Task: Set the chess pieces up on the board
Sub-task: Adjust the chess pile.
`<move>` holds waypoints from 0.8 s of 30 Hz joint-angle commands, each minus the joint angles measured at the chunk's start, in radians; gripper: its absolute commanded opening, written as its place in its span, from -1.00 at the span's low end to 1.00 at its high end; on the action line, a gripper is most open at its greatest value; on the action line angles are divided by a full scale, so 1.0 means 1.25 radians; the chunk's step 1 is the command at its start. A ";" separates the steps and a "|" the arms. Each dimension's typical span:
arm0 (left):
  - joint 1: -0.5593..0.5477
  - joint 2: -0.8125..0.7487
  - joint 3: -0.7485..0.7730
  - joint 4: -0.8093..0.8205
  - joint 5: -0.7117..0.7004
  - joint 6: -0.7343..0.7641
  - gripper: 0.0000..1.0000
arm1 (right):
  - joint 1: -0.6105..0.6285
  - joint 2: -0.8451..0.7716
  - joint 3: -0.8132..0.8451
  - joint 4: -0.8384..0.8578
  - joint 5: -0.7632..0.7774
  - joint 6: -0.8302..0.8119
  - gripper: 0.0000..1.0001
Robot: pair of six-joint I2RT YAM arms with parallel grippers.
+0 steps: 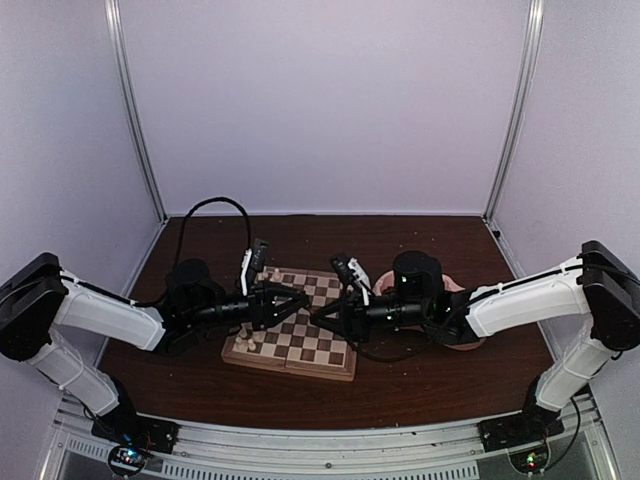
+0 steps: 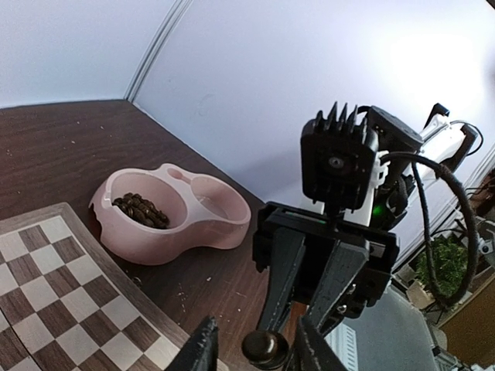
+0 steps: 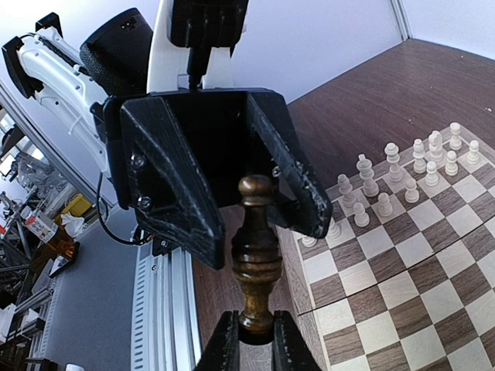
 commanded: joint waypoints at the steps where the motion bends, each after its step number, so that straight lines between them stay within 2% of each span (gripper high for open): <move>1: 0.007 -0.017 -0.010 0.026 -0.007 0.006 -0.39 | 0.007 0.007 0.022 -0.006 -0.002 -0.015 -0.89; 4: 0.009 -0.022 -0.014 0.024 -0.016 0.007 -0.40 | 0.008 0.007 0.022 -0.008 0.000 -0.016 -0.89; 8: 0.014 -0.033 -0.021 0.024 -0.025 0.004 -0.07 | 0.008 0.010 0.025 -0.012 0.000 -0.017 -0.89; 12: 0.015 -0.041 -0.026 0.025 -0.026 0.004 -0.05 | 0.009 0.010 0.026 -0.017 0.004 -0.021 -0.89; 16: 0.016 -0.041 -0.027 0.028 -0.026 0.004 -0.15 | 0.012 0.010 0.028 -0.021 0.007 -0.022 -0.89; 22: 0.016 -0.041 -0.026 0.023 -0.026 0.006 -0.52 | 0.012 0.009 0.028 -0.022 0.009 -0.024 -0.89; 24: 0.016 -0.042 -0.026 0.021 -0.027 0.008 -0.59 | 0.012 0.007 0.028 -0.022 0.009 -0.025 -0.89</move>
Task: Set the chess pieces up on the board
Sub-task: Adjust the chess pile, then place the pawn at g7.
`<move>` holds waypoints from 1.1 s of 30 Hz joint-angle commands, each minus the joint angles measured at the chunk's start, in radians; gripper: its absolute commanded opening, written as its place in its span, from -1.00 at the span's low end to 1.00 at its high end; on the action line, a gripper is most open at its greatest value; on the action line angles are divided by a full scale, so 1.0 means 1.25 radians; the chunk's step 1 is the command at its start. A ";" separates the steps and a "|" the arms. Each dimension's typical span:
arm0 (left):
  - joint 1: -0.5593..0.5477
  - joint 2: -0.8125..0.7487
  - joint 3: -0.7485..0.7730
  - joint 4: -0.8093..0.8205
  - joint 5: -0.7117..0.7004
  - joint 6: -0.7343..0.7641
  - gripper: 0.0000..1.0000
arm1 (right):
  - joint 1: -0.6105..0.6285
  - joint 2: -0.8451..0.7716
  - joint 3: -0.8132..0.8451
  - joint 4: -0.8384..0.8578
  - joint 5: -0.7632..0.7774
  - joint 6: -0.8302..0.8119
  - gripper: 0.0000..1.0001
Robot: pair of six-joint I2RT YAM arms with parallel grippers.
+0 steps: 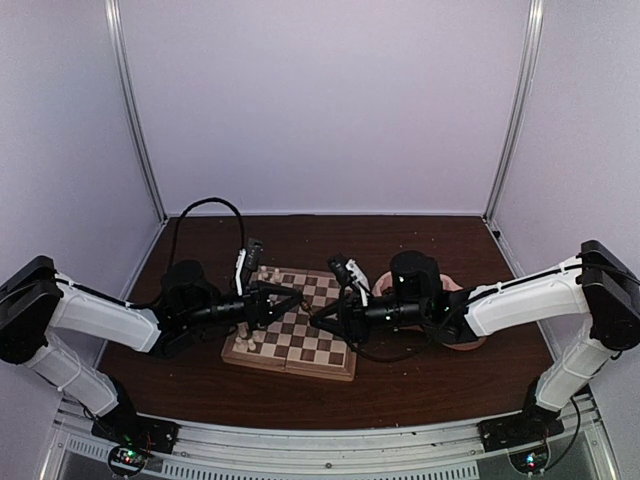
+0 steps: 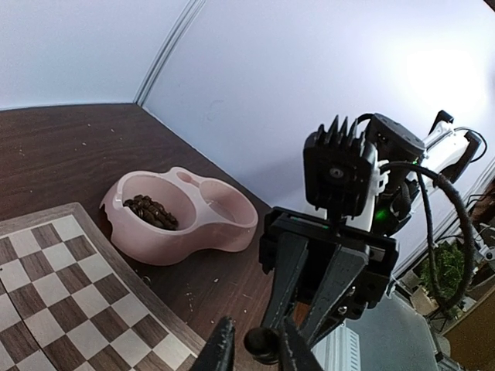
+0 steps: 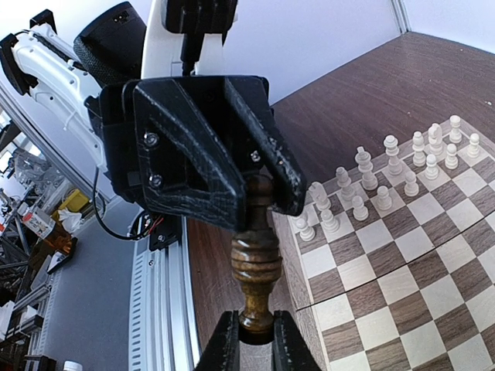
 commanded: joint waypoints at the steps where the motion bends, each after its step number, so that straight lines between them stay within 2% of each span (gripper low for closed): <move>1: 0.006 -0.019 -0.005 0.022 -0.007 0.012 -0.60 | 0.010 0.003 0.017 0.004 0.009 -0.015 -0.89; 4: 0.006 -0.024 -0.006 0.018 -0.010 0.017 -0.71 | 0.011 0.003 0.017 0.002 0.012 -0.015 -0.89; 8: 0.006 -0.048 -0.010 -0.019 -0.047 0.044 -1.00 | 0.011 -0.002 0.016 -0.009 0.040 -0.020 -0.89; 12: 0.006 -0.104 -0.024 -0.114 -0.151 0.090 -1.00 | 0.010 -0.033 0.008 -0.079 0.188 -0.040 -0.90; 15: 0.004 -0.119 -0.014 -0.183 -0.177 0.122 -1.00 | 0.009 -0.063 -0.004 -0.112 0.284 -0.044 -0.91; 19: -0.031 -0.089 0.028 -0.245 -0.191 0.181 -1.00 | 0.006 -0.098 -0.021 -0.142 0.390 -0.045 -0.91; 21: -0.061 -0.065 0.049 -0.269 -0.212 0.221 -1.00 | 0.006 -0.112 -0.021 -0.179 0.463 -0.045 -0.97; 24: -0.080 -0.017 0.070 -0.268 -0.210 0.237 -1.00 | -0.004 -0.128 -0.021 -0.228 0.569 -0.038 -1.00; 33: -0.170 0.079 0.158 -0.349 -0.256 0.348 -1.00 | -0.038 -0.152 -0.026 -0.268 0.619 -0.022 -1.00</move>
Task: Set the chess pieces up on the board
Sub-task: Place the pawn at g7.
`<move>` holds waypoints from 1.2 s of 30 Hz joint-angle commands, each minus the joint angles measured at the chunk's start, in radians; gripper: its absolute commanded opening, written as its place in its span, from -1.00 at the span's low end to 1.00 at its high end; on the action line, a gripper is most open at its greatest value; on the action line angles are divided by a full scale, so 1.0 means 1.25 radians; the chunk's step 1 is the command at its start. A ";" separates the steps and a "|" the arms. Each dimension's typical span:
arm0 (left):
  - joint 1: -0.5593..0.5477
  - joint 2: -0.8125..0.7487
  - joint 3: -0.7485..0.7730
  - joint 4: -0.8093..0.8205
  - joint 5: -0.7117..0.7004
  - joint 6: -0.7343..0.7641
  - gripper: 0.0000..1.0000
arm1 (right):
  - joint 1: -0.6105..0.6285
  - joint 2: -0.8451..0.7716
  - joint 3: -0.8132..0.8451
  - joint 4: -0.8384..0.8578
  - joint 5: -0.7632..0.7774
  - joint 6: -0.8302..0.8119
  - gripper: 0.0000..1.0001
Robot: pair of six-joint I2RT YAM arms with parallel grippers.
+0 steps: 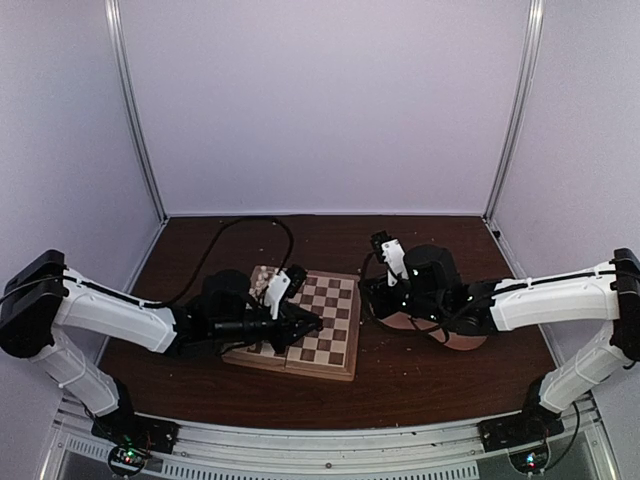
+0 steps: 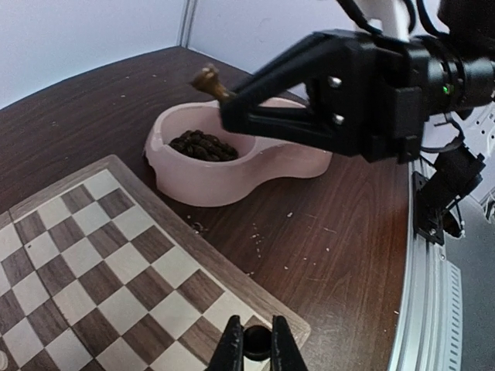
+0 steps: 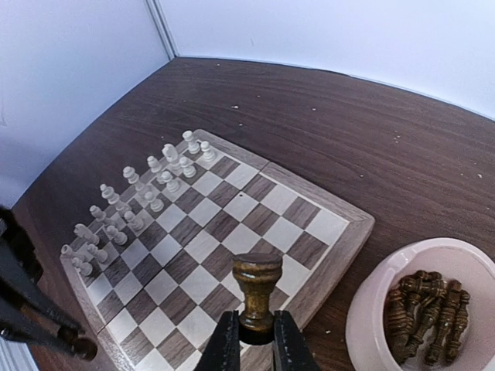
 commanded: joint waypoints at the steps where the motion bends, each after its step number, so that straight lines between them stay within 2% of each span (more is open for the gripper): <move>1: -0.042 0.051 0.059 -0.026 -0.034 0.075 -1.00 | -0.011 -0.032 -0.015 -0.031 0.069 0.011 -1.00; 12: -0.067 0.110 0.106 -0.113 -0.116 0.082 -1.00 | -0.024 -0.062 -0.040 -0.026 0.087 0.022 -1.00; 21: -0.088 0.161 0.137 -0.157 -0.128 0.093 -1.00 | -0.028 -0.072 -0.045 -0.028 0.086 0.023 -1.00; 29: -0.089 0.176 0.223 -0.344 -0.184 0.077 -1.00 | -0.031 -0.077 -0.048 -0.029 0.091 0.019 -1.00; 36: -0.089 0.190 0.245 -0.384 -0.191 0.076 -1.00 | -0.032 -0.074 -0.047 -0.028 0.088 0.019 -1.00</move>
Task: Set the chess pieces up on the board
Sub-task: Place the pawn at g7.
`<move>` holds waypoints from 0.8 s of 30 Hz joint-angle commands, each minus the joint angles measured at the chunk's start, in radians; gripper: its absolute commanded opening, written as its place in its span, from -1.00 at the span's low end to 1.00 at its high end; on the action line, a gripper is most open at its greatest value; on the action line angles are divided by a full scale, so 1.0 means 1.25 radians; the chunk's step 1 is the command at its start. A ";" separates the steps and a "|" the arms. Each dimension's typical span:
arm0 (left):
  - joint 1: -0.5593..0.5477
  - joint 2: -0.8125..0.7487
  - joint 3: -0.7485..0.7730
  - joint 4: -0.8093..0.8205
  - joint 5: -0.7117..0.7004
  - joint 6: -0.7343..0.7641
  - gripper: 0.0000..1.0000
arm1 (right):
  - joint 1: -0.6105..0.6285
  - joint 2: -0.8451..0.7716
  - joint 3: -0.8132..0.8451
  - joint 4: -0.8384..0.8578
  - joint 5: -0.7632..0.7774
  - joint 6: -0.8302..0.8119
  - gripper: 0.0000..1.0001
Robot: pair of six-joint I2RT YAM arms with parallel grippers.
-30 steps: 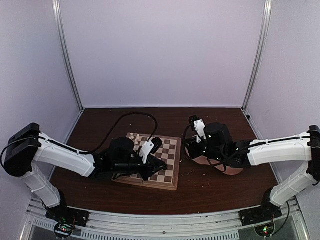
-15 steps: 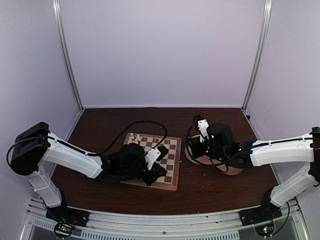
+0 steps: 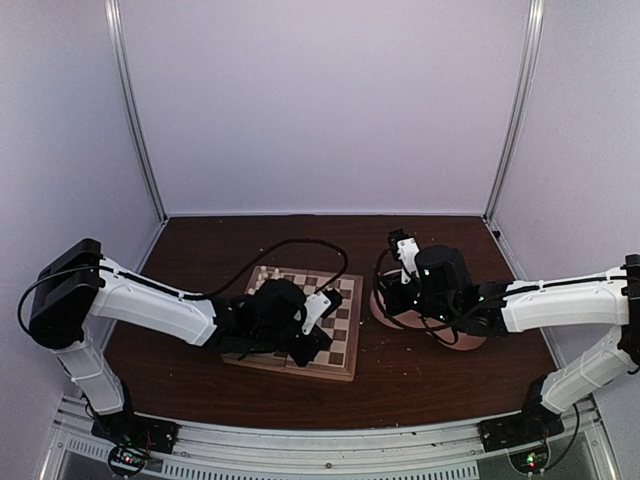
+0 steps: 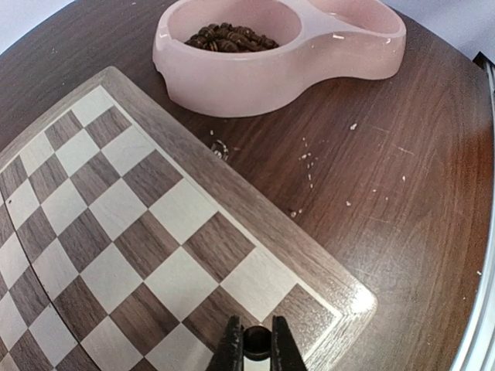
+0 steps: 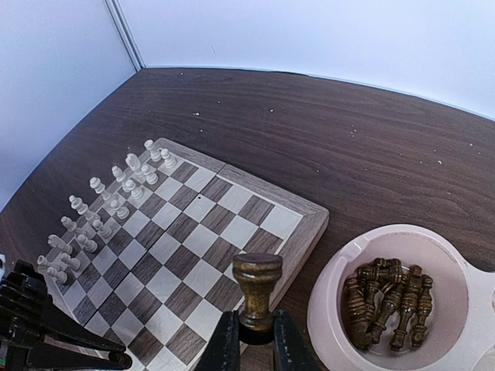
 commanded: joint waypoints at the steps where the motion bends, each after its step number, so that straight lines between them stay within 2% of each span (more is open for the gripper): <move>1: -0.002 0.018 0.028 -0.056 -0.030 -0.005 -1.00 | -0.006 -0.018 -0.011 0.003 0.018 0.001 -1.00; 14: -0.002 0.055 0.041 -0.028 -0.038 0.010 -0.99 | -0.006 -0.006 -0.007 0.011 0.001 0.001 -1.00; 24: -0.002 0.060 0.037 -0.012 -0.058 0.011 -0.85 | -0.006 -0.006 -0.006 0.012 -0.008 0.001 -1.00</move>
